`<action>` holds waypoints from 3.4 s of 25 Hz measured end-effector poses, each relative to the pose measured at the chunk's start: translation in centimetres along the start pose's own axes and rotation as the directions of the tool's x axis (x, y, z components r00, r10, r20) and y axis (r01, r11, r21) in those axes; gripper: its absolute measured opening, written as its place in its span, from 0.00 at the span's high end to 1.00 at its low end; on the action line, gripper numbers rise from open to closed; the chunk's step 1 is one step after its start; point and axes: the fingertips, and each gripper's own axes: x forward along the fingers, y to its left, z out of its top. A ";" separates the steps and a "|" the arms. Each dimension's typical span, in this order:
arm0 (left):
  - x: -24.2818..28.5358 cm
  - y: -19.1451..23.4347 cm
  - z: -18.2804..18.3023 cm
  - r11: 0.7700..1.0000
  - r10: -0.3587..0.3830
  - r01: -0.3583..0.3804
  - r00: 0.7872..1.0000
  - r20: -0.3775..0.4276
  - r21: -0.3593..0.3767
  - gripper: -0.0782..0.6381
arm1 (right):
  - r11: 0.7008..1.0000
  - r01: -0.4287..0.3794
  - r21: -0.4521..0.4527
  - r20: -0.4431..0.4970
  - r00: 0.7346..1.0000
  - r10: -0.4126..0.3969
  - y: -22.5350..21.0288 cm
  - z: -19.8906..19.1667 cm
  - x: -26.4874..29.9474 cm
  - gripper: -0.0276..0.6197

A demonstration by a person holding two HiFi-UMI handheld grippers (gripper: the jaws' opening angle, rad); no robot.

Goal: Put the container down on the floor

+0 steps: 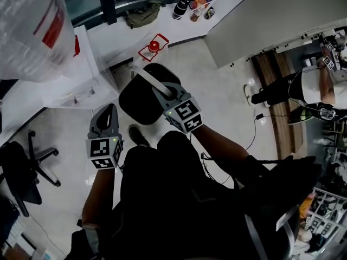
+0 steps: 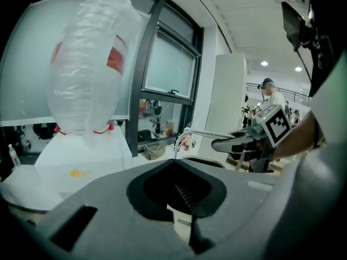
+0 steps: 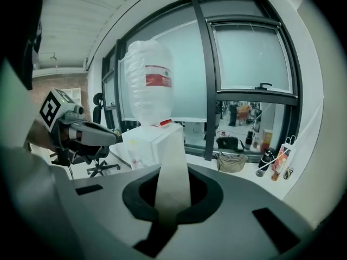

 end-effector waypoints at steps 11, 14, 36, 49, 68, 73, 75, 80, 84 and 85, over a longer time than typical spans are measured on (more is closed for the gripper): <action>6.0 0.3 -3.4 0.999 0.028 -0.030 0.996 -0.081 -0.029 0.87 | 0.997 -0.068 0.028 -0.069 0.995 0.070 -2.3 -4.7 5.2 0.93; 7.6 0.3 -5.3 0.997 0.050 -0.057 0.993 -0.108 -0.058 0.87 | 0.996 -0.085 0.032 -0.092 0.992 0.088 -3.0 -6.8 6.6 0.93; 16.1 2.0 -19.5 0.990 0.055 -0.085 0.968 -0.245 -0.114 0.87 | 0.991 -0.119 0.056 -0.247 0.960 0.129 -4.0 -23.6 15.9 0.94; 20.2 3.1 -28.4 0.988 0.056 -0.098 0.948 -0.313 -0.121 0.87 | 0.993 -0.104 0.061 -0.337 0.934 0.119 -4.5 -33.3 20.4 0.94; 25.1 5.6 -36.7 0.969 0.048 -0.140 0.916 -0.398 -0.204 0.87 | 0.993 -0.097 0.064 -0.447 0.887 0.115 -5.6 -42.9 27.1 0.94; 26.1 6.0 -38.0 0.974 0.037 -0.127 0.909 -0.414 -0.190 0.87 | 0.994 -0.084 0.065 -0.461 0.881 0.105 -6.1 -44.4 29.1 0.94; 26.3 6.1 -38.3 0.973 0.034 -0.126 0.907 -0.420 -0.194 0.87 | 0.994 -0.075 0.074 -0.468 0.878 0.101 -6.2 -44.9 29.6 0.94; 27.0 6.9 -38.3 0.967 0.043 -0.139 0.914 -0.403 -0.212 0.87 | 0.995 -0.069 0.070 -0.472 0.877 0.094 -6.5 -45.4 31.5 0.94; 27.2 7.2 -38.4 0.970 0.039 -0.132 0.914 -0.404 -0.205 0.87 | 0.995 -0.074 0.071 -0.465 0.880 0.098 -6.2 -45.3 32.7 0.94; 27.2 7.2 -38.5 0.971 0.039 -0.130 0.914 -0.403 -0.201 0.87 | 0.995 -0.075 0.072 -0.461 0.882 0.099 -6.1 -45.3 33.1 0.94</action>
